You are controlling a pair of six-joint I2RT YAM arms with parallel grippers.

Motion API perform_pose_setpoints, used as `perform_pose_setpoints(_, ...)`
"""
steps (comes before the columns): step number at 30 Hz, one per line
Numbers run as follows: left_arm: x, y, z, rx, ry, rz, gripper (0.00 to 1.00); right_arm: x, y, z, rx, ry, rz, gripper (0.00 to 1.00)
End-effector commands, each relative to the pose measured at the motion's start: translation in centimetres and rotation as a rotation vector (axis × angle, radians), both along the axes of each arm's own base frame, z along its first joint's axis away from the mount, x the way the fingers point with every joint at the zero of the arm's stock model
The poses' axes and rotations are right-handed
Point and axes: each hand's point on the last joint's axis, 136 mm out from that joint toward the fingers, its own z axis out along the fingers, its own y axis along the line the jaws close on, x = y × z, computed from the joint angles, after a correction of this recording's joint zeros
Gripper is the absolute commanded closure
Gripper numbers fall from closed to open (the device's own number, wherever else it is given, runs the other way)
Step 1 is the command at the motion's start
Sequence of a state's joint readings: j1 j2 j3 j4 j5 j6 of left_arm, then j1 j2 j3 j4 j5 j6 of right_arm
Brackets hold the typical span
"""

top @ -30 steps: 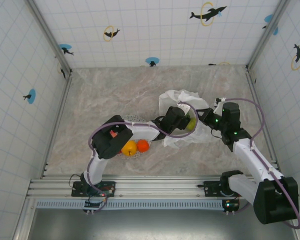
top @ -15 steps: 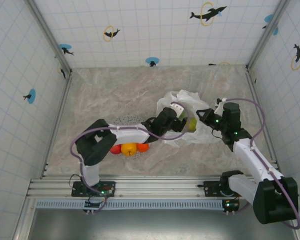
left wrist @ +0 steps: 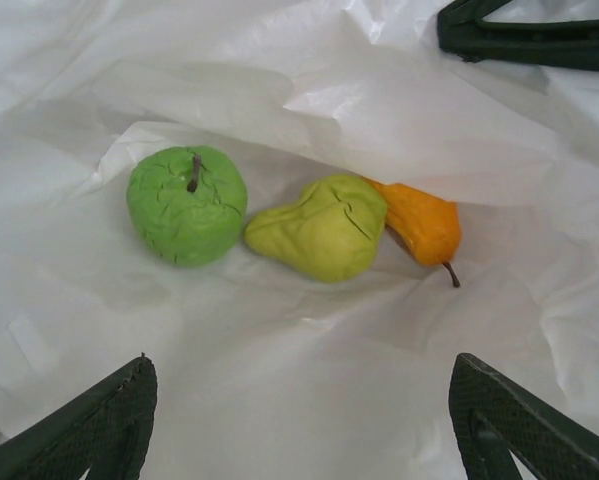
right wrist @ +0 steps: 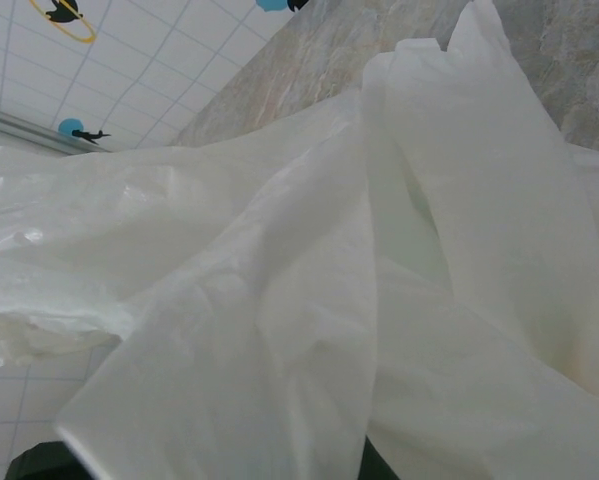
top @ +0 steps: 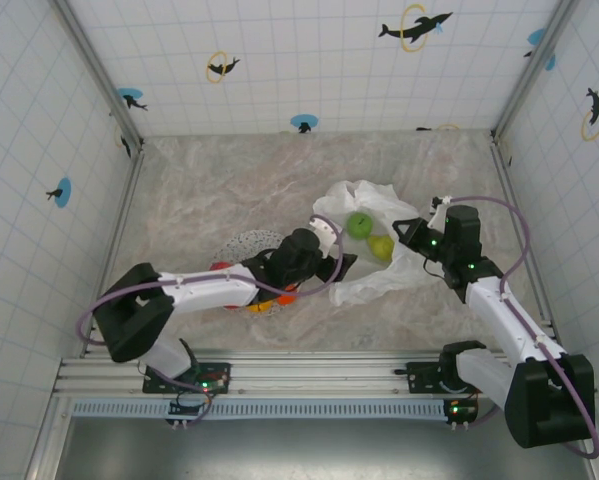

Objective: Place the fruits into the plastic bag

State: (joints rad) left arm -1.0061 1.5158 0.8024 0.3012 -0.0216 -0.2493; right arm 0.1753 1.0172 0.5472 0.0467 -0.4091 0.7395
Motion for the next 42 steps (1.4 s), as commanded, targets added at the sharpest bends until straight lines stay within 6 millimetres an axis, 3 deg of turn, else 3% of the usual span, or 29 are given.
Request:
perform_pose_setpoints(1, -1.2, 1.5, 0.4, -0.026, 0.062, 0.004, 0.22, -0.1, -0.3, -1.1, -0.022, 0.018, 0.001, 1.00)
perform_pose_setpoints(8, -3.0, 5.3, -0.3, 0.002, 0.155, 0.035, 0.21, -0.2, -0.3, -1.2, -0.023, 0.015, 0.003, 1.00)
perform_pose_setpoints(18, -4.6, 11.8, -2.3, 0.337, 0.209, 0.050, 0.16, 0.2, -0.5, -1.0, -0.033, -0.002, 0.005, 1.00)
perform_pose_setpoints(26, -4.3, 12.2, -3.9, 0.590, 0.237, -0.049, 0.14, 0.1, -0.4, -1.6, -0.015, -0.010, 0.009, 1.00)
perform_pose_setpoints(29, -4.0, 12.8, -5.5, 0.687, 0.256, -0.049, 0.14, -0.1, -0.6, -1.6, -0.015, -0.013, 0.006, 1.00)
perform_pose_setpoints(32, -3.2, 12.7, -5.7, 0.734, 0.245, -0.040, 0.13, -0.1, -0.9, -1.7, -0.012, -0.011, 0.000, 1.00)
perform_pose_setpoints(42, -4.0, 12.7, -8.6, 0.799, 0.322, -0.090, 0.11, -0.6, -1.9, -1.7, -0.008, -0.012, -0.017, 1.00)
